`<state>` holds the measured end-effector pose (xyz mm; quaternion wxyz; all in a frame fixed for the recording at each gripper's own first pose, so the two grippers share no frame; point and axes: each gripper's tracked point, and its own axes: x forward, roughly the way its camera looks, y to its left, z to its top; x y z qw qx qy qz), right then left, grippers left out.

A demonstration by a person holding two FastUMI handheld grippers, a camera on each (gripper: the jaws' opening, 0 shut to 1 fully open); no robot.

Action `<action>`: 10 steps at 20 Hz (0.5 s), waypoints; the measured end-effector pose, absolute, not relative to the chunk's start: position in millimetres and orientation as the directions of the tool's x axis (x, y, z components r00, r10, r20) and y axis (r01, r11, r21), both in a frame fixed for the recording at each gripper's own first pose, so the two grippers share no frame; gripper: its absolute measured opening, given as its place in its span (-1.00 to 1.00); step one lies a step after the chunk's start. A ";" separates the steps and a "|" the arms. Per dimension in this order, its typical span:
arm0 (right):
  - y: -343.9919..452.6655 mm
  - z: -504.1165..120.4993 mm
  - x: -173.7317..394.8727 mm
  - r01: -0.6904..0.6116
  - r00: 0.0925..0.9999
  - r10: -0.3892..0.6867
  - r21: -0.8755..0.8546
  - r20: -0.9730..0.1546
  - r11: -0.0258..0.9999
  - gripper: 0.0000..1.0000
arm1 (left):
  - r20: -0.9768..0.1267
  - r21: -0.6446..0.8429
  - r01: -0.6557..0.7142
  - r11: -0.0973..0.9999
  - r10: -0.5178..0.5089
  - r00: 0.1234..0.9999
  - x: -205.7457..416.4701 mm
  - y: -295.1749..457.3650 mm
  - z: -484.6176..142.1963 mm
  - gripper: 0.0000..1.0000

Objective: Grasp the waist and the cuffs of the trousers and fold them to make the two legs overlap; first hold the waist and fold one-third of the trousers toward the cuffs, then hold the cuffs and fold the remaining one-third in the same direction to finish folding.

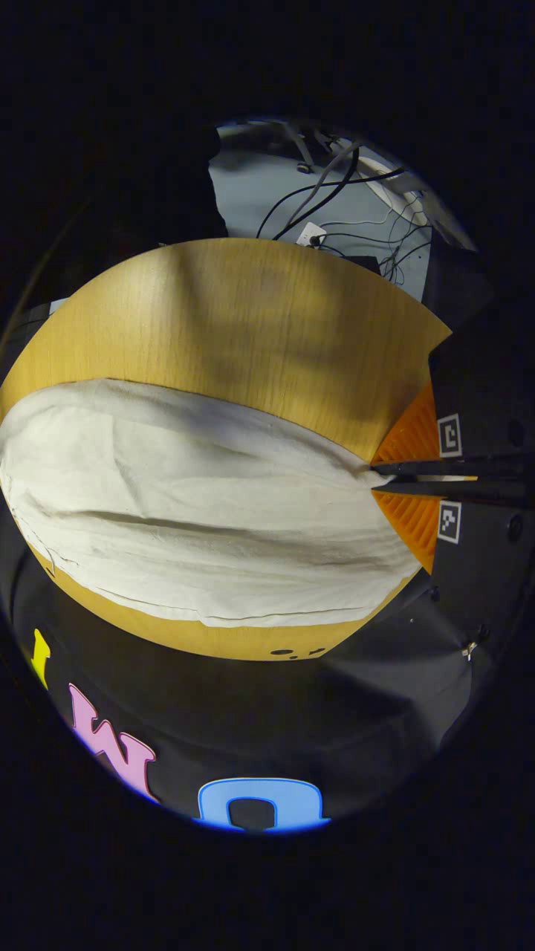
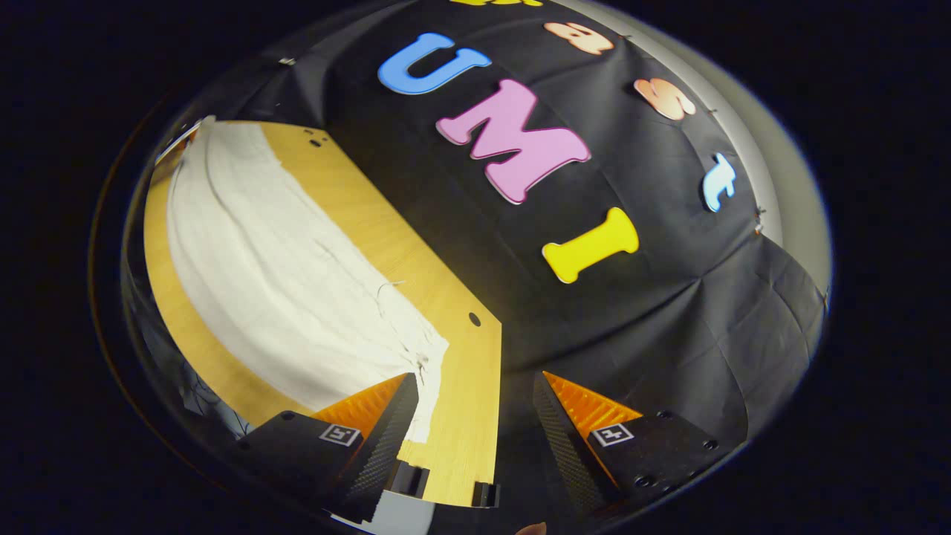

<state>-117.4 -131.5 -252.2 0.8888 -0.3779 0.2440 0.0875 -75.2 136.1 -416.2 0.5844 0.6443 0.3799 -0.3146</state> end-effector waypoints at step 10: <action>-133.6 -404.9 -147.5 -0.756 0.633 0.139 -0.568 -0.762 0.326 0.91 | -0.864 0.491 0.870 -0.044 0.107 0.492 -70.8 136.0 -418.3 -0.87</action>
